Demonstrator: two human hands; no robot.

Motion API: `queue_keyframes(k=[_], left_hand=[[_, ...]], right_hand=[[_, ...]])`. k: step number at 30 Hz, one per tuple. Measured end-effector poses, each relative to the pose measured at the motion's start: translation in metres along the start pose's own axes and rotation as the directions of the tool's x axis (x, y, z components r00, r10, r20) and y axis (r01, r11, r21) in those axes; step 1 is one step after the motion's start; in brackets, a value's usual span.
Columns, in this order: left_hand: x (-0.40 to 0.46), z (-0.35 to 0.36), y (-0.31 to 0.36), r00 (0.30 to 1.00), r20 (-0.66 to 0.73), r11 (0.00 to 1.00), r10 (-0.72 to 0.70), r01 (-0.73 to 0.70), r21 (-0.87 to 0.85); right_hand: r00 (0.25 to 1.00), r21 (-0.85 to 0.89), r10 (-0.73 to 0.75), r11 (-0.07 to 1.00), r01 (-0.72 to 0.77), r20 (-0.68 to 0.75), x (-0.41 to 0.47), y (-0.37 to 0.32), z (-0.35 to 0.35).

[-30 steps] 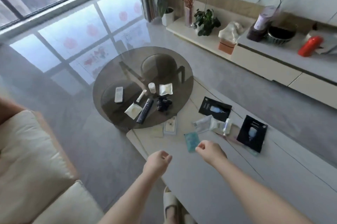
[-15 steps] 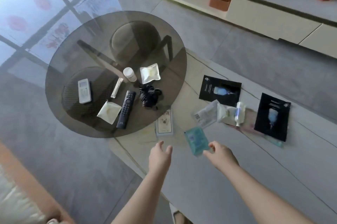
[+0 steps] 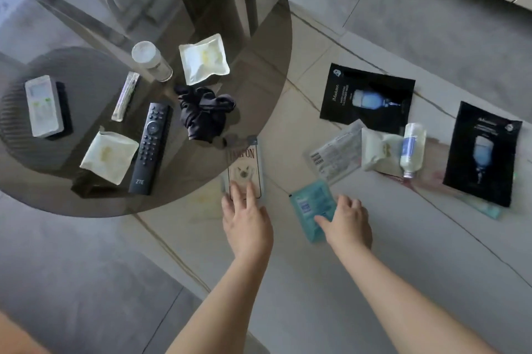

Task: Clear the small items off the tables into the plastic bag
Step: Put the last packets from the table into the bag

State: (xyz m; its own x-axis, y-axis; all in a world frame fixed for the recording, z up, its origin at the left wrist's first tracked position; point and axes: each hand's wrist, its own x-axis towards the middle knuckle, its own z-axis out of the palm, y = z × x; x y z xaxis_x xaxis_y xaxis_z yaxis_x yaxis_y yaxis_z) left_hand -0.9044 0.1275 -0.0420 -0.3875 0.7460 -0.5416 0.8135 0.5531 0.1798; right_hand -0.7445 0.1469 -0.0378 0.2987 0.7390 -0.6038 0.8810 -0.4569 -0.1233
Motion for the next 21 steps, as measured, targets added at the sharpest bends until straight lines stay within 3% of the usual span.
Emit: queue_keyframes(k=[3, 6, 9, 14, 18, 21], left_hand=[[-0.003, 0.008, -0.005, 0.998, -0.046, 0.999, 0.049, -0.05, -0.012], [-0.003, 0.007, -0.004, 0.991, -0.091, 0.992, 0.093, -0.1, -0.077], [0.004, 0.003, 0.001, 0.988, -0.147, 0.983, 0.046, -0.071, -0.171], [0.021, -0.001, 0.015, 0.964, -0.119, 0.908, -0.236, 0.175, -0.382], [0.026, 0.001, 0.019, 0.955, -0.041, 0.838, -0.294, 0.237, -0.491], [0.03, 0.003, 0.017, 0.954, 0.015, 0.854, -0.301, 0.276, -0.442]], right_hand=[[0.996, -0.042, 0.026, 0.999, -0.03, -0.087, 0.002, -0.001, 0.011], [0.997, 0.041, 0.059, 0.998, -0.057, -0.049, 0.007, -0.002, 0.017], [0.999, 0.072, 0.039, 0.997, -0.038, -0.014, 0.013, 0.001, 0.014], [0.974, -0.085, -0.201, 0.977, 0.193, -0.106, 0.033, 0.001, -0.008], [0.905, -0.198, -0.388, 0.914, 0.354, -0.174, 0.06, -0.01, -0.028], [0.884, -0.286, -0.46, 0.861, 0.421, -0.083, 0.081, -0.019, -0.039]])
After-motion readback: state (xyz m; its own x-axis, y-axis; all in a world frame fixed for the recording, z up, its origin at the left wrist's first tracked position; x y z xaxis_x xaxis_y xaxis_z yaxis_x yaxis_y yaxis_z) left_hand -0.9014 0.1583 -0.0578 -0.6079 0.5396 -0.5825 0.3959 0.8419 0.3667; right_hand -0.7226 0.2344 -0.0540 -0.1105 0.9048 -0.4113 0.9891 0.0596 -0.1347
